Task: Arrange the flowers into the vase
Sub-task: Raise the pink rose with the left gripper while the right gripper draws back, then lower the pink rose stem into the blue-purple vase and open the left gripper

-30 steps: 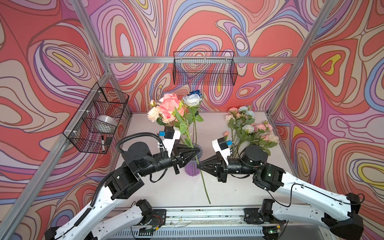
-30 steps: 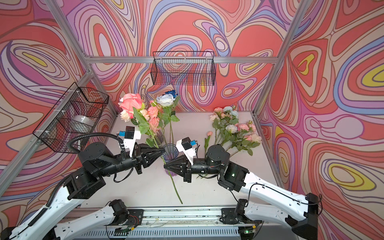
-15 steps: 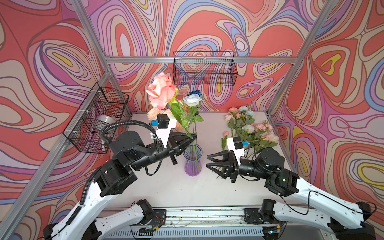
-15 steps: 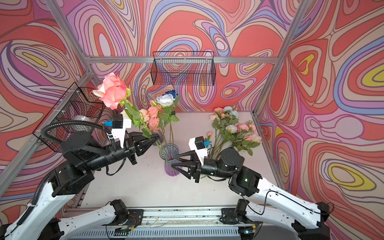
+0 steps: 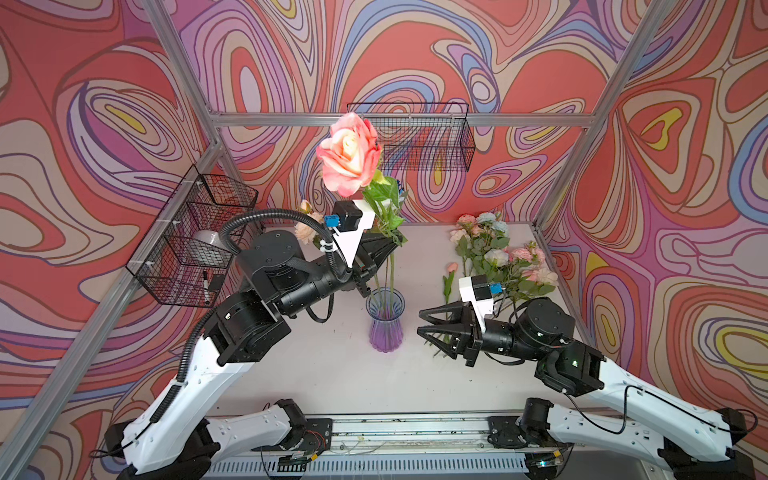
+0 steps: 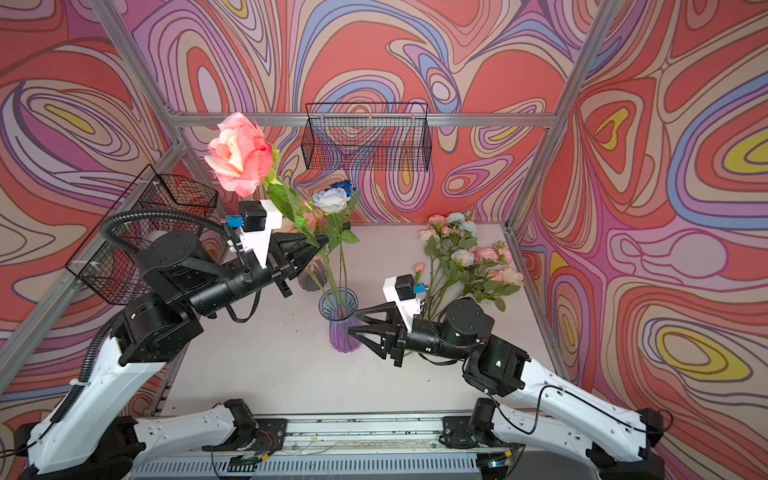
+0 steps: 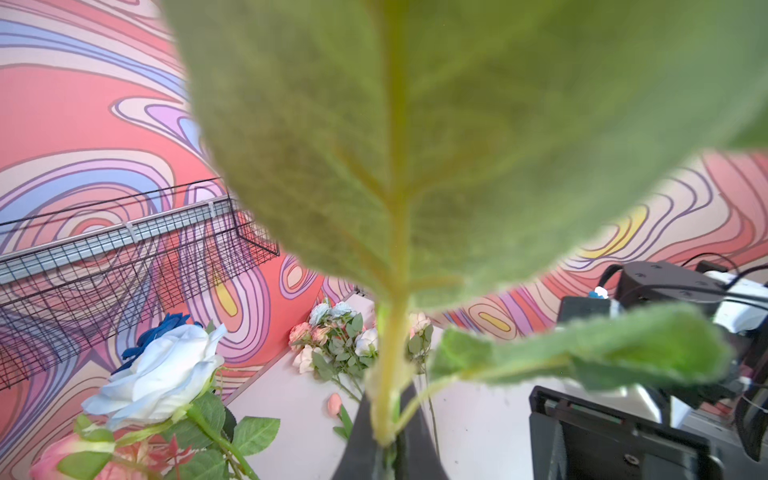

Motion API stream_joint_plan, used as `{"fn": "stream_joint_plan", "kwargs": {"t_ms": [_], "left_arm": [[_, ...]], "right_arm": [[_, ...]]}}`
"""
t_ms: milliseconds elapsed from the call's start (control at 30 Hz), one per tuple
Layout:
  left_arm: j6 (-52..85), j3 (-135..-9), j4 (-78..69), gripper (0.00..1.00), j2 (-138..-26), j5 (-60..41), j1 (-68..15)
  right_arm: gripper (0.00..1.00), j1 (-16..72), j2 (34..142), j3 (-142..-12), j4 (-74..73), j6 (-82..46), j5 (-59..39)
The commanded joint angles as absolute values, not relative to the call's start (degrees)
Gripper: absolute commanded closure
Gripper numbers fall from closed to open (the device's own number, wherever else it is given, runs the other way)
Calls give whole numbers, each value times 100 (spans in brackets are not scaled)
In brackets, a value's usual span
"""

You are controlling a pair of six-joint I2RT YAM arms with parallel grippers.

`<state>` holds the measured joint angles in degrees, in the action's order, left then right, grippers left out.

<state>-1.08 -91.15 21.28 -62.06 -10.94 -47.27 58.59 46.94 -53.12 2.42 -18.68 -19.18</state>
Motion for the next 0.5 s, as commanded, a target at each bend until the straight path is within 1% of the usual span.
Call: {"fn": "stream_joint_plan", "kwargs": {"t_ms": [0, 267, 367, 467], "left_arm": [[-380, -8594, 1857, 100, -6161, -740, -4723], [300, -7157, 1054, 100, -6097, -605, -4703], [518, -6897, 1026, 100, -6197, -523, -4696], [699, -6860, 1306, 100, -6349, -279, -4700]], "right_arm": [[57, 5885, 4550, -5221, 307, -1802, -1811], [57, 5883, 4482, -5168, 378, -1767, -1697], [57, 5880, 4448, -5136, 371, -1783, -1688], [57, 5885, 4393, -5083, 369, -1793, -1648]]}}
